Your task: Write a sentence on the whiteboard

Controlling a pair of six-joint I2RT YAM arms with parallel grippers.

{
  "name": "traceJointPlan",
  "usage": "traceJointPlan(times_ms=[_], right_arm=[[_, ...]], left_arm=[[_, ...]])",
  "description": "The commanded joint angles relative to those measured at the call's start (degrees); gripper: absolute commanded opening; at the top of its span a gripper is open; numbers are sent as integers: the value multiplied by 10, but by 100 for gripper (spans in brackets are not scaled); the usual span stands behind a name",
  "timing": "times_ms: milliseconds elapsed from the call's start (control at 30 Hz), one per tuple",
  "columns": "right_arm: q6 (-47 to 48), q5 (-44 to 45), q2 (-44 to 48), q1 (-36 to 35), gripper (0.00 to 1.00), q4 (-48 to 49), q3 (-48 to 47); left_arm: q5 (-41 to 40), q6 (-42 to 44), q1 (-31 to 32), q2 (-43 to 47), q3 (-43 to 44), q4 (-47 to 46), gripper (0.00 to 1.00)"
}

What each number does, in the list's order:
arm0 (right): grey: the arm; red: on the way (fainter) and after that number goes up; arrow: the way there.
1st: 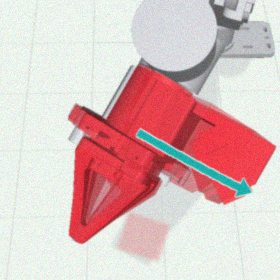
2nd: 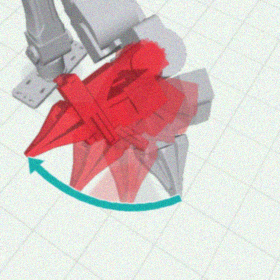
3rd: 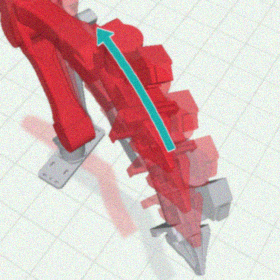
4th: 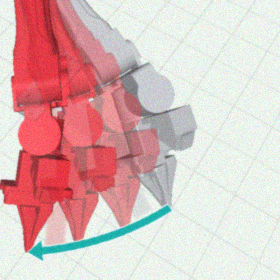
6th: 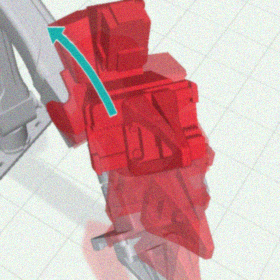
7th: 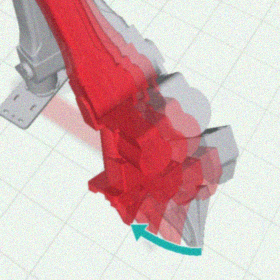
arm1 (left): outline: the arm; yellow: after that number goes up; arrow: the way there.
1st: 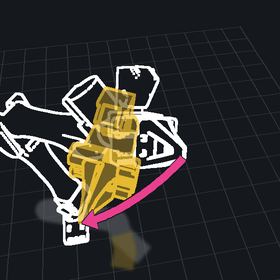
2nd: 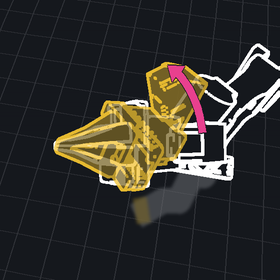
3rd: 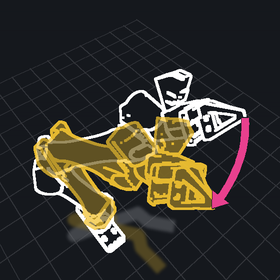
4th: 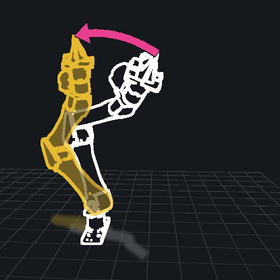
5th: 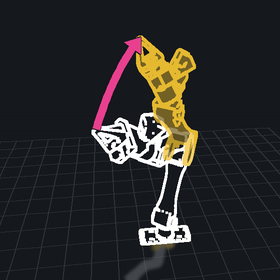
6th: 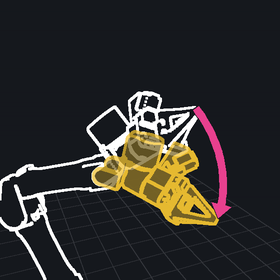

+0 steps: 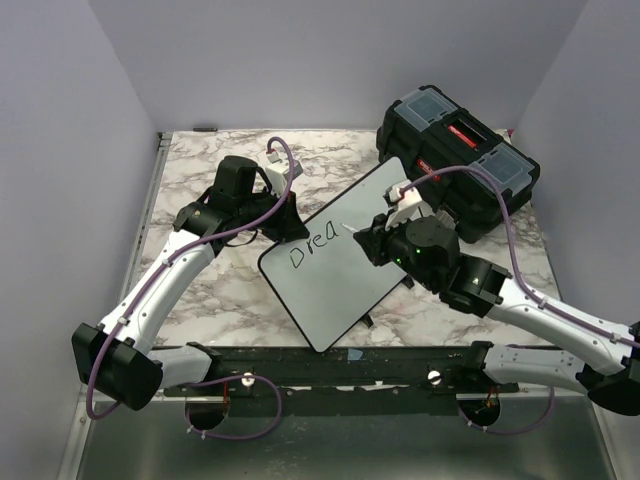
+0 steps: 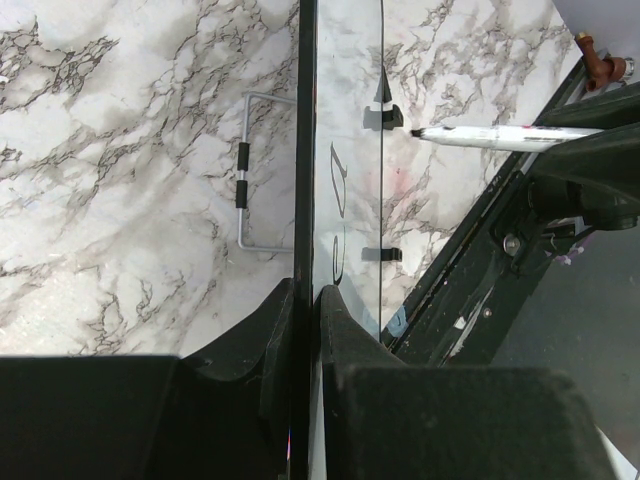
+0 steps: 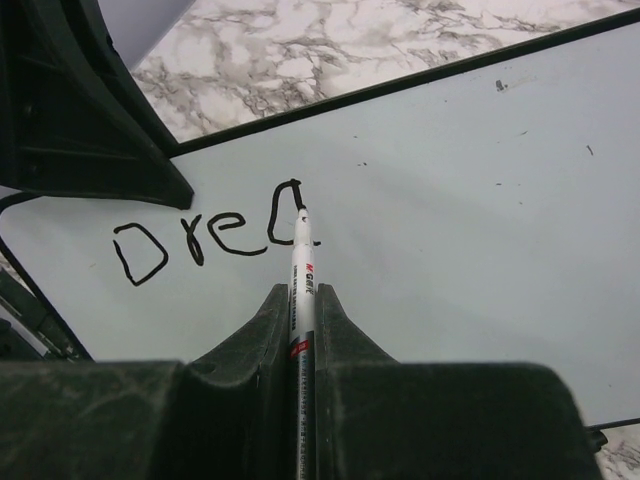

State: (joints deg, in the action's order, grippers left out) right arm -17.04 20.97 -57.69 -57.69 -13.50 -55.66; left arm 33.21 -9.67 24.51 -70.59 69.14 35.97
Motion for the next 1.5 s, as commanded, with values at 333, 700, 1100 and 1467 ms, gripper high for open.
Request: traceJointPlan(times_ms=[333, 700, 1100, 1467], right_arm=[[-1, 45, -68, 1, 1, 36, -32], [8, 52, -87, 1, 1, 44, -28], [-11, 42, -58, 1, 1, 27, 20], [-25, 41, -47, 1, 1, 18, 27]], left_arm=[[-35, 32, -1, 24, 3, -44, 0], [-35, 33, 0, 26, 2, -44, 0], [-35, 33, 0, 26, 4, -43, 0], [-34, 32, 0, 24, 4, -44, 0]])
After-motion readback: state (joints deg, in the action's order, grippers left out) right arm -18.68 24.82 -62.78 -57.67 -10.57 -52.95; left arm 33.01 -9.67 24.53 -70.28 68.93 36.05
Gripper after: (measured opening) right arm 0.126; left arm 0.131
